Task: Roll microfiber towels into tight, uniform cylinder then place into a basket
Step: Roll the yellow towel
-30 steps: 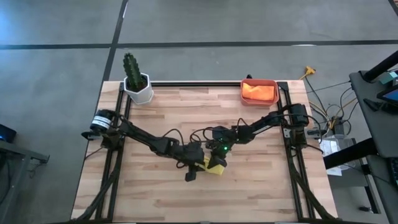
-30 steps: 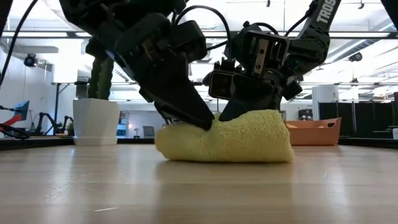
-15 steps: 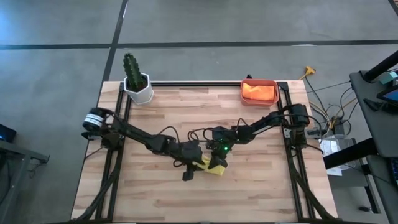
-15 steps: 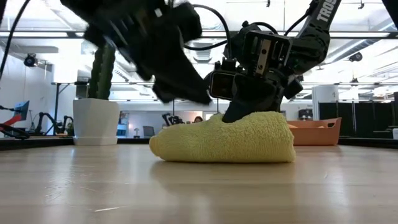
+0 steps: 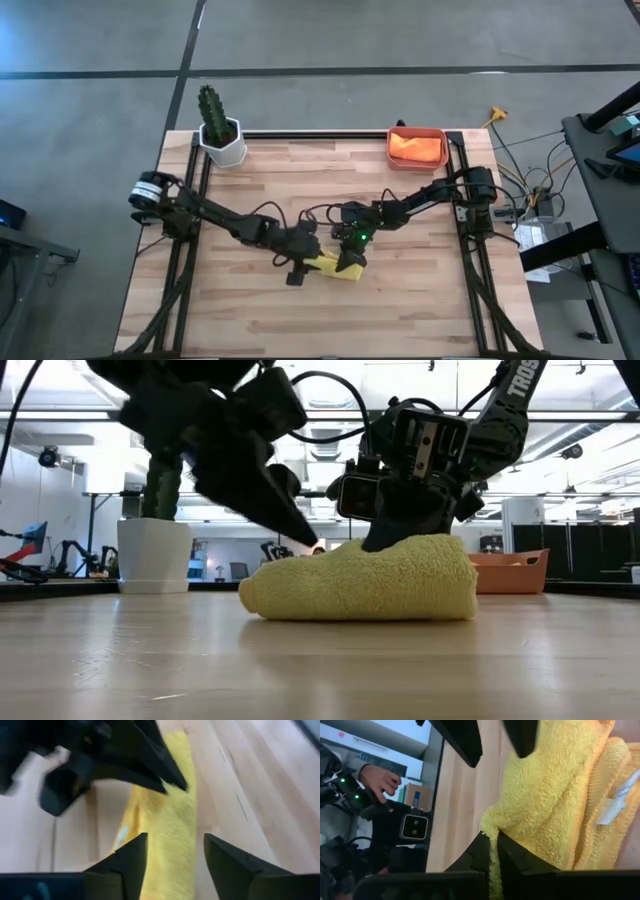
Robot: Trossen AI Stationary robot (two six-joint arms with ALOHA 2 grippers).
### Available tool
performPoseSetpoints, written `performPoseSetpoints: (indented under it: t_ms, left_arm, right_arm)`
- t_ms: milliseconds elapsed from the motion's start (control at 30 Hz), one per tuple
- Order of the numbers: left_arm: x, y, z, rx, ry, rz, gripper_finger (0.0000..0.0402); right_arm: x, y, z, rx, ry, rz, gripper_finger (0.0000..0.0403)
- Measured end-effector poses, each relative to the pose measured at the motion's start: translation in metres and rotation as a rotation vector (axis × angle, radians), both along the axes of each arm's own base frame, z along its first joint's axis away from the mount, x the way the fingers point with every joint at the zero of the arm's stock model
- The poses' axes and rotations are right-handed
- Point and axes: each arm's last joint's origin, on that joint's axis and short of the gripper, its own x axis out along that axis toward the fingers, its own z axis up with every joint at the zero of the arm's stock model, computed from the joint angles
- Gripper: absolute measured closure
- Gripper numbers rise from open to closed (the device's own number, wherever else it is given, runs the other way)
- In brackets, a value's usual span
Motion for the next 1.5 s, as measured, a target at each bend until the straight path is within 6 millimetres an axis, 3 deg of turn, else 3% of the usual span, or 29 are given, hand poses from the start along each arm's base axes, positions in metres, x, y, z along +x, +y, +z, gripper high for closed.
performPoseSetpoints:
  t_ms: [300, 467, 867, 1067, 1367, 1500]
  left_arm:
    - [-0.002, 0.001, -0.007, -0.060, -0.029, -0.027, 0.0154]
    - [-0.002, 0.001, -0.008, -0.088, -0.025, -0.021, 0.0150]
    - [0.003, -0.001, -0.035, -0.130, 0.077, -0.010, 0.0155]
    - [0.002, -0.002, -0.035, -0.204, 0.105, 0.029, 0.0215]
    - [0.003, 0.002, -0.039, -0.353, 0.174, 0.039, 0.0382]
    - [0.004, 0.007, -0.042, -0.435, 0.219, 0.018, 0.0390]
  right_arm:
    - [0.000, 0.002, 0.000, 0.011, -0.002, 0.020, 0.0390]
    - [0.000, 0.002, 0.000, 0.010, -0.004, 0.025, 0.0390]
    - [0.000, 0.002, 0.001, 0.011, -0.001, 0.019, 0.0390]
    - [0.000, 0.002, 0.003, 0.011, -0.003, 0.018, 0.0390]
    - [0.000, 0.001, 0.005, 0.009, 0.013, -0.013, 0.0390]
    - [0.000, 0.001, 0.007, -0.005, 0.023, -0.052, 0.0390]
